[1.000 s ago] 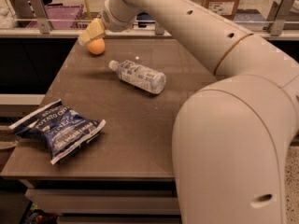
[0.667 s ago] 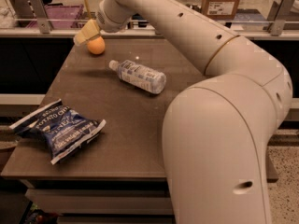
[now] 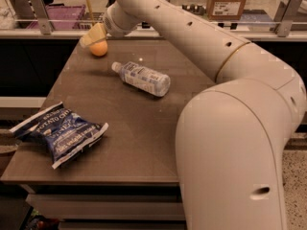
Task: Pick orange
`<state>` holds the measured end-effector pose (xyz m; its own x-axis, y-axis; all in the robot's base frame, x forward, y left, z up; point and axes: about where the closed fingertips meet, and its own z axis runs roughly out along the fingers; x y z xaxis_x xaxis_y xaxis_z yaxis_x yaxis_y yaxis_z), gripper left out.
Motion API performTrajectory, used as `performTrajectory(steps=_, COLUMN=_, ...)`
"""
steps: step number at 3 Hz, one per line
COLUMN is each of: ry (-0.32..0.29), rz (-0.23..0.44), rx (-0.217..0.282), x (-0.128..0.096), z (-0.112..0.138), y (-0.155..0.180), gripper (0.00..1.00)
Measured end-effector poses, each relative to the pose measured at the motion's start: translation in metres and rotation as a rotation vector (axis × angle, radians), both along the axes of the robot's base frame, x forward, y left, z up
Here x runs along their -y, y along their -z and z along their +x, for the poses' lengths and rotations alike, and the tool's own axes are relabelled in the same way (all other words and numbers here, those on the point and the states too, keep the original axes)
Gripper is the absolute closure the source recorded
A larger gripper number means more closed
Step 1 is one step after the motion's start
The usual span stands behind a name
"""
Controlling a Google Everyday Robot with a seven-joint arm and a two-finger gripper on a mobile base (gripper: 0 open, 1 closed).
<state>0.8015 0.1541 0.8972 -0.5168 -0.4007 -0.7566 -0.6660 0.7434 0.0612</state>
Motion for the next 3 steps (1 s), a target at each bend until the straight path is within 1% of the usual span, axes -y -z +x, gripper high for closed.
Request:
performTrajectory(steps=1, ry=0.016, rz=0.028, rx=0.051, x=0.010, z=0.011, y=0.011, gripper=0.00)
performTrajectory(steps=2, ry=0.022, rz=0.041, rx=0.079, x=0.015, z=0.021, y=0.025, gripper=0.00)
performTrajectory(steps=3, ry=0.011, rz=0.035, rx=0.096, x=0.011, z=0.028, y=0.030, gripper=0.00)
